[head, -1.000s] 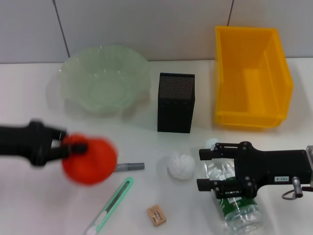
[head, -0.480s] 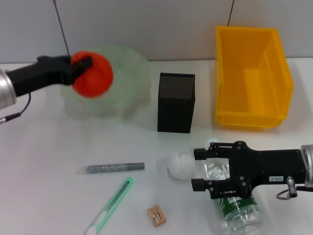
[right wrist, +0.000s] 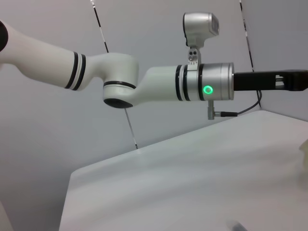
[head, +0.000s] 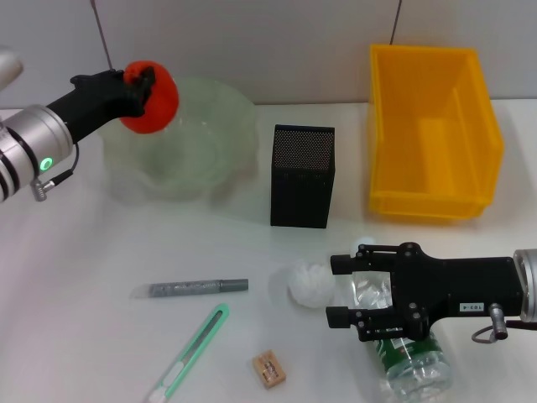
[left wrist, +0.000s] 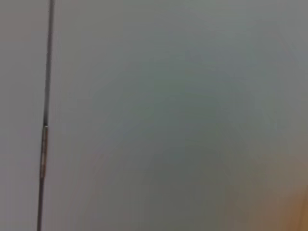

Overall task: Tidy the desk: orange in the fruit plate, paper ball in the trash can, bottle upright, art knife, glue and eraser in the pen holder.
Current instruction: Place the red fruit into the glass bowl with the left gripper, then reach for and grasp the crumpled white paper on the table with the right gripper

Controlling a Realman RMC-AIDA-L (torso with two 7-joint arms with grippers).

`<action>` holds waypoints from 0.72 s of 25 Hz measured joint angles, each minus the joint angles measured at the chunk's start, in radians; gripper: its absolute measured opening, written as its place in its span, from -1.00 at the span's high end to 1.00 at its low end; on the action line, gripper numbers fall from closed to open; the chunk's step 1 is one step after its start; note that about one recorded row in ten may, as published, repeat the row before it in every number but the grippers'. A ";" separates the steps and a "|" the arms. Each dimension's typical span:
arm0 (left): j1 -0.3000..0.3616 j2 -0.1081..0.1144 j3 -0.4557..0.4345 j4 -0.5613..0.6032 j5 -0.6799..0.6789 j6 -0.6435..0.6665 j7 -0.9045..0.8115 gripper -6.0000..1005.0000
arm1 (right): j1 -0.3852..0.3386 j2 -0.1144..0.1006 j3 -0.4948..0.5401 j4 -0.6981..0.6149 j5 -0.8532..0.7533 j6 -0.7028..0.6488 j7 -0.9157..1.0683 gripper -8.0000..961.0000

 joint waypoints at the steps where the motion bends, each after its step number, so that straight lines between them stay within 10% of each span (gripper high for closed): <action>1: -0.007 0.000 0.000 -0.027 -0.035 -0.012 0.054 0.72 | 0.000 0.000 0.000 0.000 0.000 0.000 0.000 -0.58; 13: -0.021 -0.002 0.000 -0.067 -0.058 -0.028 0.091 -0.14 | -0.003 0.003 0.000 0.001 0.000 0.001 0.000 -0.58; 18: 0.015 0.008 0.008 -0.037 -0.052 0.195 -0.040 -0.41 | -0.004 0.003 0.001 0.006 0.008 0.015 0.000 -0.58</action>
